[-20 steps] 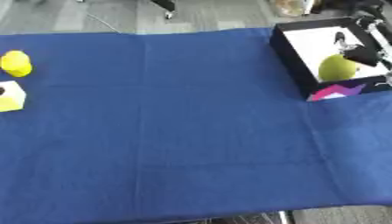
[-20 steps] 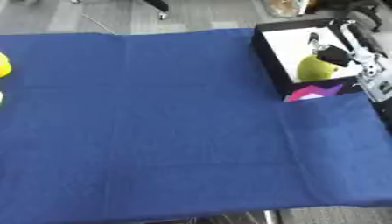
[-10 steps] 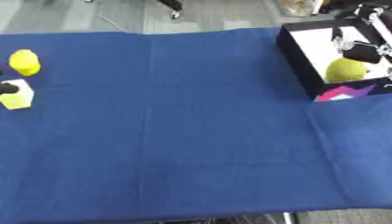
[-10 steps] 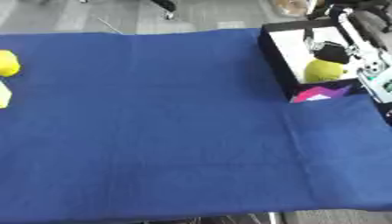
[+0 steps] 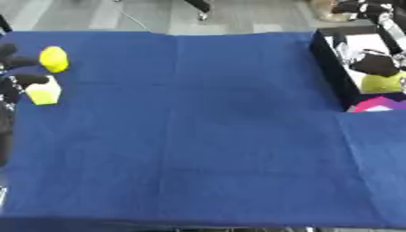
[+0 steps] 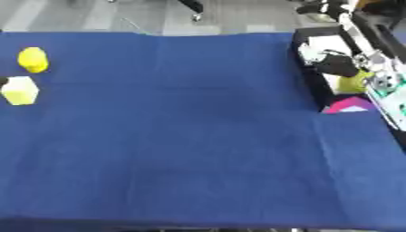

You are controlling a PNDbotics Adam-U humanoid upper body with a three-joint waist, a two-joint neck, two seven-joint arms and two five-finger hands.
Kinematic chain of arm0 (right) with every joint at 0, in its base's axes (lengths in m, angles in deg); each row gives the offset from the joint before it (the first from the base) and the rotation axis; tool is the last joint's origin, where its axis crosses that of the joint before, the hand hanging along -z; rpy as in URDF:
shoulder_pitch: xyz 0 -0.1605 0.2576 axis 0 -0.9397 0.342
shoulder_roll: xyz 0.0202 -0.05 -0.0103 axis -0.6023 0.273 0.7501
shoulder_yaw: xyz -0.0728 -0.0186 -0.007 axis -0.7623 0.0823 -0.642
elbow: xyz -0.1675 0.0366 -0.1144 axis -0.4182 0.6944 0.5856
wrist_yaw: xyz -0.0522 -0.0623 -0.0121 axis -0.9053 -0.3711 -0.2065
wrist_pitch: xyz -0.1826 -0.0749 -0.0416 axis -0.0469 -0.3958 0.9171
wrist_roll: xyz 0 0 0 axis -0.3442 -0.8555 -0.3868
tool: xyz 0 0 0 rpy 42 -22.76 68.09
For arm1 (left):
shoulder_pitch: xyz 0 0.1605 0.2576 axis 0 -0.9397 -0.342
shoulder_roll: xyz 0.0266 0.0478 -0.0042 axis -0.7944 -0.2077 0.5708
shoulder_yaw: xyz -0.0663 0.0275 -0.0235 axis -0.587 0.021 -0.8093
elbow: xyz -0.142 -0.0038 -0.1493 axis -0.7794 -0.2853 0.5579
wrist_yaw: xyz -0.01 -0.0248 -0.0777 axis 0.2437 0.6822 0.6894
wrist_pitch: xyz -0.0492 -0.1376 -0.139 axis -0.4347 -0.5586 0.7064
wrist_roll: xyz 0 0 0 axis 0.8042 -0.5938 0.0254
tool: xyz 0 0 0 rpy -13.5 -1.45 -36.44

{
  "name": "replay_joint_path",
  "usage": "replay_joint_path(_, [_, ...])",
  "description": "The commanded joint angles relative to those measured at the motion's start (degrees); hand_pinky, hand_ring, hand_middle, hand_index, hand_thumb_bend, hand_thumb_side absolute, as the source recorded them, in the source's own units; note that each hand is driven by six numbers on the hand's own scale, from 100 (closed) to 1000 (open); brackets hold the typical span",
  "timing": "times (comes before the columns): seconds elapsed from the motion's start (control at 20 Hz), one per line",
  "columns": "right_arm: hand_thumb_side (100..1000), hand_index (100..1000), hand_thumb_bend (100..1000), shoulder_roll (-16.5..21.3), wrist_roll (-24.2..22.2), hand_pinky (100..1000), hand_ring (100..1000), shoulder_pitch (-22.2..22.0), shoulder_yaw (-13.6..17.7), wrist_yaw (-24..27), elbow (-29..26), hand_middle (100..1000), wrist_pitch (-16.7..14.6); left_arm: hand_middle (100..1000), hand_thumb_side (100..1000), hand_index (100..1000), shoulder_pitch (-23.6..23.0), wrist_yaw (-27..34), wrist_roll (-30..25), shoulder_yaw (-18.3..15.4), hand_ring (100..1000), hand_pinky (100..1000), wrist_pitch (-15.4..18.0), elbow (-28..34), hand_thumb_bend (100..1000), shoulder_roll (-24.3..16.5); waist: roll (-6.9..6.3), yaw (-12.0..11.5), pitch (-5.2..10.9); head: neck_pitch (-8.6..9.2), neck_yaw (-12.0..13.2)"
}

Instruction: Pick up the objects with one hand, pass them to the other hand, and then place them into the box on the other side of the table.

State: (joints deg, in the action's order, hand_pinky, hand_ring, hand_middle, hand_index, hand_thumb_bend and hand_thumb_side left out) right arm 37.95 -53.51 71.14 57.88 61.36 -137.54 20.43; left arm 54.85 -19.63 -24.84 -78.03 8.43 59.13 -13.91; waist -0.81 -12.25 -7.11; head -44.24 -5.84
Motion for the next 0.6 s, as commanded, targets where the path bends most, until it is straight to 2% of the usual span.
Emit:
replay_joint_path(0.05, [431,869,100,-3.3,-3.8,910,907,-0.2,-1.3,-0.3,-6.4,759,0.2,679,841,876,1.5,-3.0,0.5,-1.6,595,863,-1.6,0.1,100,-3.6,-0.35,0.4,1.21,0.12,4.3])
replay_joint_path(0.3, [444,879,100,-9.1,-8.7,911,913,-2.5,-2.6,-1.6,-12.3,760,-0.2,676,705,871,3.4,-9.7,1.2,-3.4,592,853,-5.8,-1.3,100,-8.4,-0.98,1.4,1.44,0.12,9.8])
replay_joint_path(0.45, [450,874,100,-11.1,-10.3,910,912,-3.5,-3.2,-1.6,-14.2,754,-0.3,680,532,869,5.1,-15.0,1.0,-3.5,596,844,-9.3,-3.6,100,-11.4,-1.19,2.2,1.59,0.12,11.7])
replay_joint_path(0.5, [452,875,100,-11.7,-10.8,911,911,-3.7,-3.4,-1.5,-14.4,752,-0.6,687,439,870,5.9,-17.5,0.4,-3.3,604,841,-10.8,-4.8,100,-12.6,-1.26,2.5,1.64,0.12,12.2])
replay_joint_path(0.6, [450,873,100,-12.6,-11.7,911,910,-4.2,-3.9,-1.4,-14.6,750,-1.4,703,342,876,8.0,-23.4,-1.5,-2.6,621,838,-13.9,-8.2,100,-14.8,-1.35,3.2,1.74,0.12,13.1])
